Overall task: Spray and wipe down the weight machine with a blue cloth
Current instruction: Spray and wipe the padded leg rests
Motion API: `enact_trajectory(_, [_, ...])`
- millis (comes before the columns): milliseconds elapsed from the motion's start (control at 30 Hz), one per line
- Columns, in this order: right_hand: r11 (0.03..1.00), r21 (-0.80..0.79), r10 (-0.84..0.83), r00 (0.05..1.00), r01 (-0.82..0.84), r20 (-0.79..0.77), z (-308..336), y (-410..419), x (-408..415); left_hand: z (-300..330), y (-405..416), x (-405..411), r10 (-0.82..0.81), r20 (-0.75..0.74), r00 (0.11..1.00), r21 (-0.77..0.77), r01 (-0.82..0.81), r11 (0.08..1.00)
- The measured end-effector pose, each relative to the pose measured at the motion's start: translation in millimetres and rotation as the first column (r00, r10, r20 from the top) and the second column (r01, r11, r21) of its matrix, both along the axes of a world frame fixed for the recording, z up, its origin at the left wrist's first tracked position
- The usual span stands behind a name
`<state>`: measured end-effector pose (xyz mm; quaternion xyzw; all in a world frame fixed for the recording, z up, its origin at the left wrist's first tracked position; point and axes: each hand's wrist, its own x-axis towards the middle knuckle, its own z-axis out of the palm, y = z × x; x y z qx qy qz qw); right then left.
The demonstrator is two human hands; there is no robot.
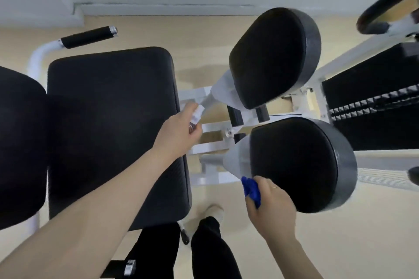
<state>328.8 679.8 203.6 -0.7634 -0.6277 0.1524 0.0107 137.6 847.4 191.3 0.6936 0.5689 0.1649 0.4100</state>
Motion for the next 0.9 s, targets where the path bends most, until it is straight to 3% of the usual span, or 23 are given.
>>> enact_trajectory(167, [0.966,0.014,0.258,0.962,-0.26,0.087,-14.3,-37.1,55.2,-4.2,-37.6,64.1,-0.053,-0.012,0.999,0.042,0.053,0.998])
enact_trajectory(400, [0.923,0.08,0.368,0.925,-0.375,0.089,-20.1,-9.6,114.3,-19.1,-88.5,108.8,-0.082,-0.026,0.996,0.176,0.085,0.981])
enact_trajectory(500, [0.917,0.115,0.366,0.921,-0.381,0.13,-24.5,13.1,125.5,-25.0,-96.3,114.5,-0.093,-0.042,0.995,0.301,0.101,0.948])
enact_trajectory(567, [0.913,0.151,0.361,0.922,-0.38,0.139,-32.1,23.2,127.1,-32.0,-99.1,117.8,-0.115,-0.192,0.975,0.485,0.196,0.852])
enact_trajectory(667, [0.908,0.226,0.323,0.933,-0.353,0.16,-43.2,31.4,127.1,-48.2,-97.0,117.7,-0.01,-0.39,0.921,0.705,0.306,0.639])
enact_trajectory(767, [0.866,0.33,0.315,0.922,-0.377,0.226,-54.5,29.8,129.3,-62.6,-91.5,113.6,-0.004,-0.487,0.874,0.761,0.426,0.49])
enact_trajectory(900, [0.782,0.447,0.305,0.892,-0.435,0.334,-76.4,26.1,131.4,-78.0,-82.8,111.5,-0.126,-0.492,0.861,0.817,0.507,0.274])
